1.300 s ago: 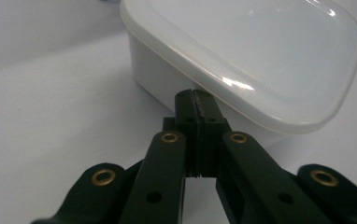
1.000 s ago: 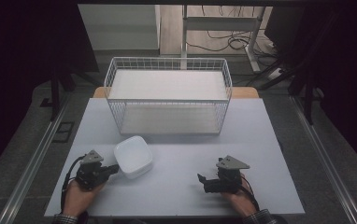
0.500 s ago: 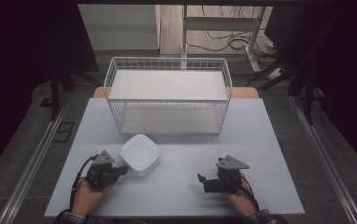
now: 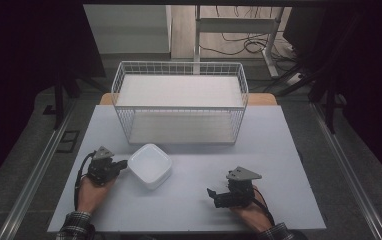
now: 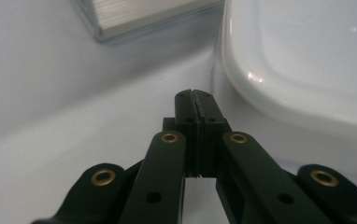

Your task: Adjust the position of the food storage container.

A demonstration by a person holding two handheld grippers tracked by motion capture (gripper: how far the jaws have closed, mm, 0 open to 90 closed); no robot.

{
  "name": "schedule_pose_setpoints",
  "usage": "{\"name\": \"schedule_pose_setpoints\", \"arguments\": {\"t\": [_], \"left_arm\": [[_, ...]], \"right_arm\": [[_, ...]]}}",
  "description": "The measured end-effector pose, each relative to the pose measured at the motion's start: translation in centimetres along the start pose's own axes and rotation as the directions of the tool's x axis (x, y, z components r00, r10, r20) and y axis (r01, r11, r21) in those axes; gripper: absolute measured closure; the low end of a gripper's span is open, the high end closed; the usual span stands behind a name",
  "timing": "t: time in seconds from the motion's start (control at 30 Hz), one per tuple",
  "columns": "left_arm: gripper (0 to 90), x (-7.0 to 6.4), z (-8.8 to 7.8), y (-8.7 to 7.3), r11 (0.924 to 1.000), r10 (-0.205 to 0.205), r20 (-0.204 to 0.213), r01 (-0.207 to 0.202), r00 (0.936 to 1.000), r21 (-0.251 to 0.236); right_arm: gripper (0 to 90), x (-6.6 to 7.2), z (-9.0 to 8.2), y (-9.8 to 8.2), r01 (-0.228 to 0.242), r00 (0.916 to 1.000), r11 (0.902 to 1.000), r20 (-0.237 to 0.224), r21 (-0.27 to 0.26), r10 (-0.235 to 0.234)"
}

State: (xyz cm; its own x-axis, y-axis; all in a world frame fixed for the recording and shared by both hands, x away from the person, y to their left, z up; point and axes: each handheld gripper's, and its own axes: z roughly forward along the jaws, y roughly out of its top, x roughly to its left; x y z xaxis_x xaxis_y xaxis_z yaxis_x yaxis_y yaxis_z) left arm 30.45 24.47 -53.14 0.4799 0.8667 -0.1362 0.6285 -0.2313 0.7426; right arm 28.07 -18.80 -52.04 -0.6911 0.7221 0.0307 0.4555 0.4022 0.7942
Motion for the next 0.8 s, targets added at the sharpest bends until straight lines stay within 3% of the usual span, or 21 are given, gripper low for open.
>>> {"name": "schedule_pose_setpoints", "arguments": {"t": [0.23,0.4,0.57,0.8], "left_arm": [[90.0,-0.7,0.3,0.4,0.9999,0.013,0.049,-0.013,0.9987,0.006],[90.0,-1.7,0.6,0.6,0.9997,0.021,0.086,-0.022,0.9961,0.013],[89.9,-3.2,0.8,0.6,0.9983,0.047,0.117,-0.051,0.9920,0.029],[90.0,-5.2,1.2,0.8,0.9952,0.077,0.163,-0.086,0.9836,0.048]], "right_arm": [[0.0,0.0,0.3,0.3,-0.038,0.9962,0.9971,-0.075,0.065,0.043],[1.9,-0.2,0.3,0.7,-0.056,0.9943,0.9945,-0.086,0.088,0.064],[13.0,-0.5,0.4,1.0,-0.068,0.9899,0.9911,-0.116,0.114,0.081],[36.0,-0.2,0.5,1.4,-0.047,0.9915,0.9931,-0.115,0.108,0.060]]}}
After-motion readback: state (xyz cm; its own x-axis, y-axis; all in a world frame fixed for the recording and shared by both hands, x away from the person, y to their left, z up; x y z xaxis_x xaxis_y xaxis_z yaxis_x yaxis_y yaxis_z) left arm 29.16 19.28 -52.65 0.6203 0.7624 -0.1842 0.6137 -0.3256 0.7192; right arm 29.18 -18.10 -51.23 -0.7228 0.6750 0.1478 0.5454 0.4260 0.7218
